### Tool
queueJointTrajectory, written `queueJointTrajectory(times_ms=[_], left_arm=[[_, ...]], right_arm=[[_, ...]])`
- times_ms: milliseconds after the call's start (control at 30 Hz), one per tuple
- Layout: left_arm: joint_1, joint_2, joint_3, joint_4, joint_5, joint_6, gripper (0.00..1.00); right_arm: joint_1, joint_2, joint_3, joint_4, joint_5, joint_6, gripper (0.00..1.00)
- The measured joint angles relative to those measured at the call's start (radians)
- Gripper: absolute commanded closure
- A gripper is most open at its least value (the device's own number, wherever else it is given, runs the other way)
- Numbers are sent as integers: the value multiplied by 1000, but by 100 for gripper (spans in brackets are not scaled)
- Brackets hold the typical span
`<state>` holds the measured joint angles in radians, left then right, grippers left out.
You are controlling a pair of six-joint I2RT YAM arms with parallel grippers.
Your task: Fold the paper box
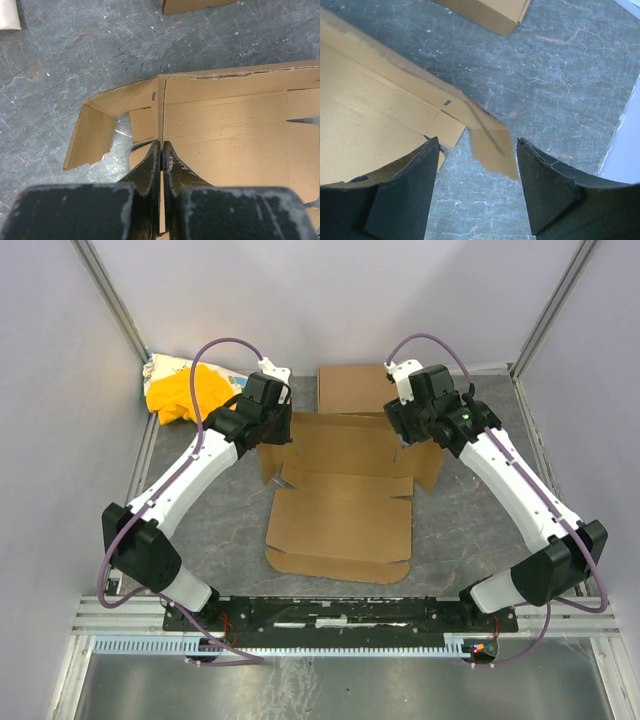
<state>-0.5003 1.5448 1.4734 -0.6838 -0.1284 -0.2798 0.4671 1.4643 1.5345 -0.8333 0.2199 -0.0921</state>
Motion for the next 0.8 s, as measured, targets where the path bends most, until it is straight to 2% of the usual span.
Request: queueJointTrajectory(times_ms=[167, 333, 467, 500, 633, 800], left_arm=[[1, -2, 0, -2, 0, 0, 97], [1, -7, 0, -11, 1, 0, 97], [1, -13, 0, -21, 1, -1, 97], [1, -14, 0, -24, 2, -2, 97], [1, -16, -1, -26, 10, -12, 97], [1, -26, -13, -23, 39, -37, 97]], right_arm=[[-51, 14, -32, 61, 3, 18, 35], [-74, 26, -39, 78, -12, 30, 60], [-77, 31, -39, 76, -40, 60, 75], [-77, 32, -39, 76, -48, 69, 82], [-76, 40, -39, 53, -89, 140, 89], [-77, 42, -42, 40, -134, 254, 93]])
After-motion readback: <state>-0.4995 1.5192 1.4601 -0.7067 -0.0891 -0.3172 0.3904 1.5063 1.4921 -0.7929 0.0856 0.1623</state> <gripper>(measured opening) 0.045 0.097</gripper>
